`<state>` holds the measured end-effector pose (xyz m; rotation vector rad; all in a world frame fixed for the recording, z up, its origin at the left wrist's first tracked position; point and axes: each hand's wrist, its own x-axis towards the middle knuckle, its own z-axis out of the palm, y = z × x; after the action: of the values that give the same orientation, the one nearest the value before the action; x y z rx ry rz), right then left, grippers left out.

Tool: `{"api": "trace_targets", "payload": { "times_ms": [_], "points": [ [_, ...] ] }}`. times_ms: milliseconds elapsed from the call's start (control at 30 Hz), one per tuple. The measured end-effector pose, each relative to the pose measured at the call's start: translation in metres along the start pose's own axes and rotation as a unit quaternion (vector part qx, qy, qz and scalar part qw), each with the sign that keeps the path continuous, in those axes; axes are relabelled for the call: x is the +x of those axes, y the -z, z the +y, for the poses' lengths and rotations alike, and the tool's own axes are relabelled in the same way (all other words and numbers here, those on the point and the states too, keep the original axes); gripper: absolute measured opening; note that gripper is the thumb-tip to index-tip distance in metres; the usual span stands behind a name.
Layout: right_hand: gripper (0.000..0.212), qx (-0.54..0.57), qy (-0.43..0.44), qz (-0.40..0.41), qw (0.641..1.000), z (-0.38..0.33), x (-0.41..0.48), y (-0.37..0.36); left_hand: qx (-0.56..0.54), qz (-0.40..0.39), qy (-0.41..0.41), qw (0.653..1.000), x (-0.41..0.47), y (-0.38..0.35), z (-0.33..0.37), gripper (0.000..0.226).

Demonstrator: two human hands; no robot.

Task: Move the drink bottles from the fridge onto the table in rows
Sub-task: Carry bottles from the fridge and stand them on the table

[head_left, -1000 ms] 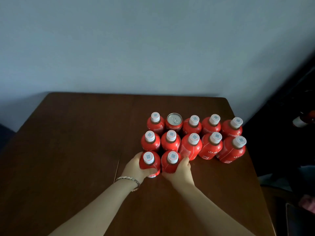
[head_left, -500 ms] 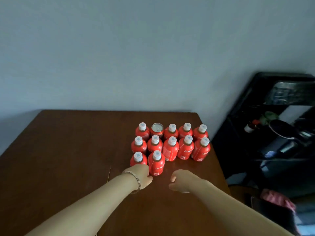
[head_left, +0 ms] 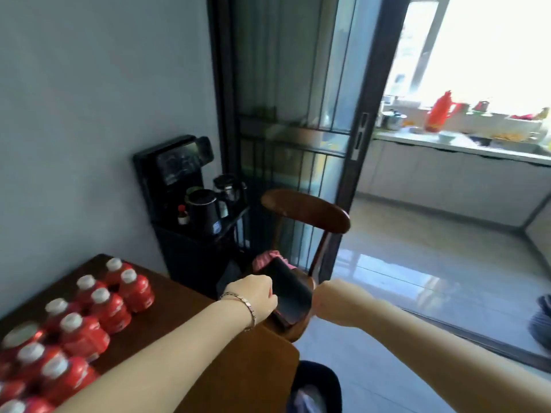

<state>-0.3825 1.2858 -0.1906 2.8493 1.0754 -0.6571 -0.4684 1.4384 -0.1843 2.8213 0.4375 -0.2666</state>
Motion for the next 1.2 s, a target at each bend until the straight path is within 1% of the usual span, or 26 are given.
{"api": "trace_targets", "payload": {
  "times_ms": [67,167,233,300,367,467,533,633,700,767,867,1000,1100,1133,1200],
  "points": [
    [0.027,0.026,-0.074,0.038,0.996,0.067,-0.042,0.006,0.018,0.000,-0.081,0.997,0.018,0.001,0.075,0.026],
    [0.023,0.063,-0.176,0.084,0.979,0.162,-0.122,0.012,0.045,0.008,-0.201,0.979,0.035,-0.007,0.196,0.026],
    [0.017,0.074,-0.233,0.126,0.961,0.223,-0.184,0.013,0.058,0.009,-0.272,0.961,0.036,-0.015,0.285,0.026],
    [0.020,0.074,-0.288,0.160,0.941,0.282,-0.247,0.012,0.065,0.011,-0.337,0.939,0.030,-0.024,0.375,0.028],
    [0.024,0.068,-0.341,0.173,0.921,0.341,-0.310,0.010,0.074,0.019,-0.394,0.916,0.018,-0.034,0.463,0.029],
    [0.024,0.060,-0.421,0.193,0.884,0.427,-0.399,0.011,0.080,0.035,-0.463,0.882,-0.003,-0.048,0.591,0.029],
    [0.023,0.070,-0.466,0.206,0.858,0.479,-0.452,0.012,0.078,0.034,-0.497,0.864,-0.018,-0.056,0.669,0.028],
    [0.020,0.088,-0.527,0.221,0.816,0.548,-0.522,0.013,0.121,0.043,-0.550,0.826,-0.038,-0.070,0.776,0.029],
    [0.018,0.100,-0.561,0.232,0.788,0.590,-0.562,0.014,0.117,0.048,-0.571,0.811,-0.048,-0.075,0.841,0.030],
    [0.017,0.099,-0.590,0.226,0.769,0.627,-0.596,0.014,0.100,0.042,-0.593,0.798,-0.055,-0.081,0.899,0.028],
    [0.019,0.090,-0.633,0.222,0.737,0.680,-0.641,0.017,0.080,0.038,-0.635,0.768,-0.062,-0.092,0.981,0.027],
    [0.018,0.092,-0.684,0.226,0.687,0.754,-0.689,0.017,0.081,0.056,-0.684,0.723,-0.064,-0.108,1.091,0.025],
    [0.021,0.103,-0.724,0.237,0.639,0.809,-0.720,0.020,0.118,0.075,-0.725,0.675,-0.067,-0.120,1.176,0.028],
    [0.022,0.106,-0.737,0.237,0.624,0.825,-0.730,0.023,0.111,0.072,-0.734,0.666,-0.068,-0.123,1.204,0.027],
    [0.020,0.110,-0.758,0.233,0.599,0.858,-0.752,0.028,0.090,0.057,-0.743,0.661,-0.073,-0.129,1.259,0.026]
  ]
}}
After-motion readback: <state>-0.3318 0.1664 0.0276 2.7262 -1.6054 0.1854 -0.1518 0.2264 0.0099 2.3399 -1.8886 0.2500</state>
